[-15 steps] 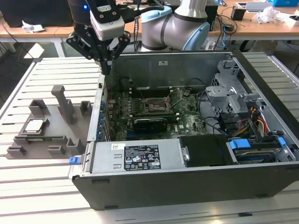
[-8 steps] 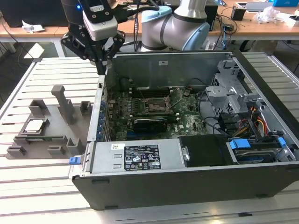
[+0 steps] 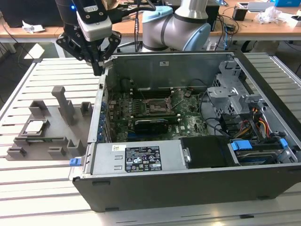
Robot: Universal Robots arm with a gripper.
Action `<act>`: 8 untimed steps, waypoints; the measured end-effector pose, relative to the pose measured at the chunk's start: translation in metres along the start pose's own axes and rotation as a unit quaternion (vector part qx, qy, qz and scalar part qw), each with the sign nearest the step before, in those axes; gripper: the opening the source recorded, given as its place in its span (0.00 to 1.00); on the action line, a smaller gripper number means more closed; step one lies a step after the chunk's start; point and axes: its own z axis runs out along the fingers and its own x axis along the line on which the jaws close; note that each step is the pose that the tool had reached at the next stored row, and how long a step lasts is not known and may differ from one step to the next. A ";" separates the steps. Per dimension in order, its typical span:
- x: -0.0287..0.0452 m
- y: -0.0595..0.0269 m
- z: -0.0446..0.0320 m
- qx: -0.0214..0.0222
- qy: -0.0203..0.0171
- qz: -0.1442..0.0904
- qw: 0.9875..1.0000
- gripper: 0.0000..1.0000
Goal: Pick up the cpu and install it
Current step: 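Reach for the cpu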
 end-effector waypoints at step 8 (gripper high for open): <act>0.0094 -0.0007 -0.0001 0.000 0.000 0.000 1.000 0.11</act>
